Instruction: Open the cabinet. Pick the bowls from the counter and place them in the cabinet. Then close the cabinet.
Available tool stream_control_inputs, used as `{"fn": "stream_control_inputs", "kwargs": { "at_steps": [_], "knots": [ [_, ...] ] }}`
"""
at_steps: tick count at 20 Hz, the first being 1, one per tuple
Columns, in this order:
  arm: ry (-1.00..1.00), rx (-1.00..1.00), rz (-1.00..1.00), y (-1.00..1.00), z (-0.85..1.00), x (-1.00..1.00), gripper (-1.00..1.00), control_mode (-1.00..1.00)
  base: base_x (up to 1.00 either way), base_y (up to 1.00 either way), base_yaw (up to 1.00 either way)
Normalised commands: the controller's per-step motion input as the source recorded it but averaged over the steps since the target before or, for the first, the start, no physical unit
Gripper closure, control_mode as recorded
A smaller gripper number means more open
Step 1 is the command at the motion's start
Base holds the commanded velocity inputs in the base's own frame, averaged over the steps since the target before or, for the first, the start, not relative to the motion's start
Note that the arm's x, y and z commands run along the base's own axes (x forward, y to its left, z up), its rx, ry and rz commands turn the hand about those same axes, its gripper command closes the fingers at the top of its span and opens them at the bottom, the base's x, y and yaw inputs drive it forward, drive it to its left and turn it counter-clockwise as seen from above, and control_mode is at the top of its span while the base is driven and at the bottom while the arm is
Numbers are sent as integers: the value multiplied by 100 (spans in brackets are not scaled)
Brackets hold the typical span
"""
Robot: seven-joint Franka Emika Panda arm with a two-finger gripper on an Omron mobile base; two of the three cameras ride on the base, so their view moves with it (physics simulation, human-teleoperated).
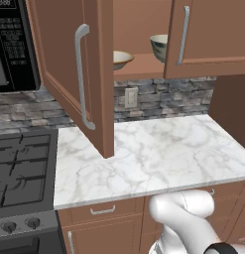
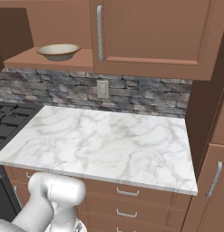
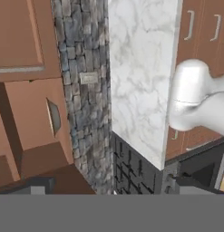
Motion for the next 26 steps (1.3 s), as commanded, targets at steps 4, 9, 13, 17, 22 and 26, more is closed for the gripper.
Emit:
{"fn": "stream_control_inputs", "kwargs": {
  "at_steps": [4,9,13,17,22,26],
  "knots": [
    [-44,-4,1,100,-64,0,-100,-100,0,0,0],
    [-51,0,0,100,-21,0,-100,-100,0,0,0],
    [-37,0,-2,100,-10,8,-100,-100,0,0,0],
    [-27,0,-9,100,-1,46,-100,-100,0,0,0],
    [-26,0,-11,100,0,4,-100,-100,0,0,0],
    [-27,0,-12,100,-1,1,-100,-100,0,0,0]
  ]
}}
